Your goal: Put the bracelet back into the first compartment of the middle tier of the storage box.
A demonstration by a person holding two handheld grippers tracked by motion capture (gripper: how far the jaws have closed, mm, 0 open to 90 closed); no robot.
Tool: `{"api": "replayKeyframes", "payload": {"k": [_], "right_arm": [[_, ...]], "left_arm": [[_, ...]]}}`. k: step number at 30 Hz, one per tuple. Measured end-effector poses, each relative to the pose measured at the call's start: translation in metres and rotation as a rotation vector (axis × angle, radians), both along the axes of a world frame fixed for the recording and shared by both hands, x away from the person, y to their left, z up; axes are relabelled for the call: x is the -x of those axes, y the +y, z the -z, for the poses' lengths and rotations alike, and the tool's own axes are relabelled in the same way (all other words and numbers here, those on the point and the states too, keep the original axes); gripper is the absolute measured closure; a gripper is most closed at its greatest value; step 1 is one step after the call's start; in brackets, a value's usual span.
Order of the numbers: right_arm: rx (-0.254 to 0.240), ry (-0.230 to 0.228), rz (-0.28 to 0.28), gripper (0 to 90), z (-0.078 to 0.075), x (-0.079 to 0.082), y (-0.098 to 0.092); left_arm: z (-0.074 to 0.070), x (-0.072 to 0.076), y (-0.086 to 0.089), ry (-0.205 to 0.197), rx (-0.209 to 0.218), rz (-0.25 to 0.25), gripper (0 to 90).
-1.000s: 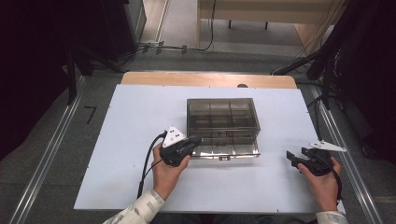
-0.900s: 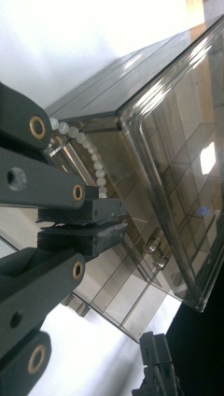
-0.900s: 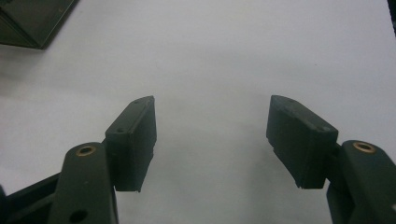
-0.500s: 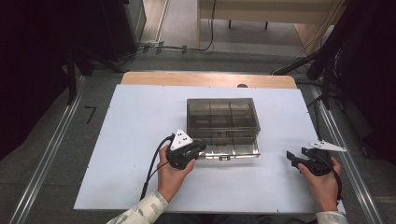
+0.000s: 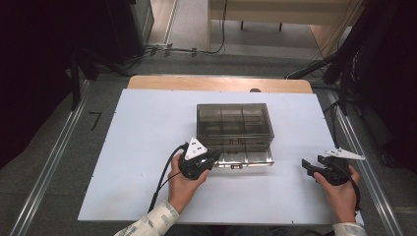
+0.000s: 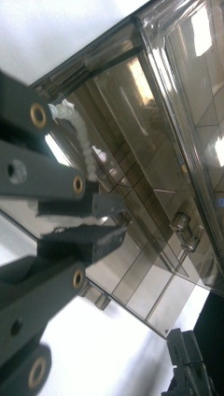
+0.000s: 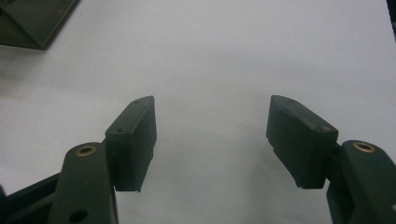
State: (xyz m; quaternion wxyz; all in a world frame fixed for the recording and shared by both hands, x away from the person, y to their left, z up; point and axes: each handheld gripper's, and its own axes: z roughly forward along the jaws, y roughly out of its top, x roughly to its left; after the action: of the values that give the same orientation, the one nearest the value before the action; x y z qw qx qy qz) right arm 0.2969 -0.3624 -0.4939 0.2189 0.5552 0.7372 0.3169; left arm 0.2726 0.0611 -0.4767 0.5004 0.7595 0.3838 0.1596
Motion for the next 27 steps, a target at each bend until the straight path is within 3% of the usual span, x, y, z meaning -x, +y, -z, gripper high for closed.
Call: {"api": "replayKeyframes", "payload": {"k": [10, 19, 27], "right_arm": [[0.0, 0.0, 0.001, 31.8, 0.0, 0.0, 0.0], [0.003, -0.004, -0.001, 31.8, 0.0, 0.0, 0.0], [0.009, -0.004, -0.003, 31.8, 0.0, 0.0, 0.0]], "left_arm": [[-0.002, 0.0, 0.003, 0.005, 0.015, -0.003, 74.6], [-0.005, 0.003, 0.004, -0.007, 0.003, -0.029, 56.7], [-0.01, 0.009, 0.007, 0.009, -0.014, -0.027, 43.8]]}}
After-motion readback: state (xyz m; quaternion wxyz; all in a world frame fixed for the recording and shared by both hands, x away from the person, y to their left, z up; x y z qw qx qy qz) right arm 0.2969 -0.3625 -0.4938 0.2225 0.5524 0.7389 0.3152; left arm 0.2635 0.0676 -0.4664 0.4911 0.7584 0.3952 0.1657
